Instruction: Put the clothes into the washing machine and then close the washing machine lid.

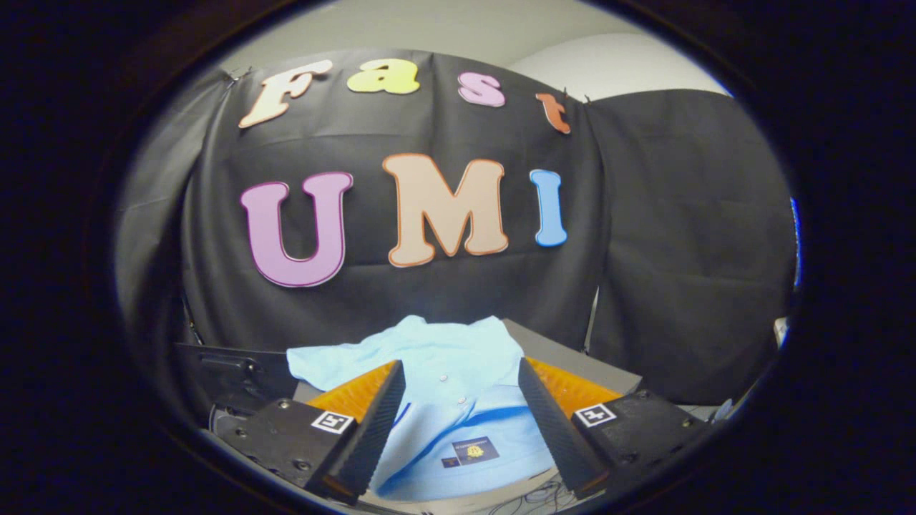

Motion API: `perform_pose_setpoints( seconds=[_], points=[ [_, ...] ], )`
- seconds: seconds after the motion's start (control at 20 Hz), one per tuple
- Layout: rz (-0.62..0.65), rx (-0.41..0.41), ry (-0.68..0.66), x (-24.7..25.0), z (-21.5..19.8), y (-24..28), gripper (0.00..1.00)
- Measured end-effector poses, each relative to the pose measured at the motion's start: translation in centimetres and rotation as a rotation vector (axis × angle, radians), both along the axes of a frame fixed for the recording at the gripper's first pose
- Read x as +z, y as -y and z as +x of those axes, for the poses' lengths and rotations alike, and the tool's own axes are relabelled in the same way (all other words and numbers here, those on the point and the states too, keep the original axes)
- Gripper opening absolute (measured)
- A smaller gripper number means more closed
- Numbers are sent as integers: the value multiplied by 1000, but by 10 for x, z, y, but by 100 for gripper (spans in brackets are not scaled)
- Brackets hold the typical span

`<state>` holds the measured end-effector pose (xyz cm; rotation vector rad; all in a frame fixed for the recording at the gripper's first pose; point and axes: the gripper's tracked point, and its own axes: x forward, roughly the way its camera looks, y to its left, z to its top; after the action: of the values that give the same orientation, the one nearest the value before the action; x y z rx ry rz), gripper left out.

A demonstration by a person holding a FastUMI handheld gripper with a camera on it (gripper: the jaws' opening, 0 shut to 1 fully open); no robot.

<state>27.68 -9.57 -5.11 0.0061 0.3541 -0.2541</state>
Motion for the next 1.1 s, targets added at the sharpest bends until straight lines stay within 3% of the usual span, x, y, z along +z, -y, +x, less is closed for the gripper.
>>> perform_pose_setpoints(
  seconds=[0.3, 0.4, 0.45, 0.65, 0.8, 0.85, 0.9, 1.1],
  points=[
    [-49, -12, -226, -66, 1, 5, 98],
    [-39, -3, -182, -57, 7, 4, 100],
    [-22, 10, -229, -64, 3, 3, 94],
    [19, 39, -213, -64, 4, -7, 75],
    [34, 51, -199, -66, 4, -17, 33],
    [39, 53, -213, -69, 4, -20, 31],
    [55, 57, -200, -64, 2, -25, 19],
    [239, 113, -166, -67, -3, -66, 7]
  ],
)
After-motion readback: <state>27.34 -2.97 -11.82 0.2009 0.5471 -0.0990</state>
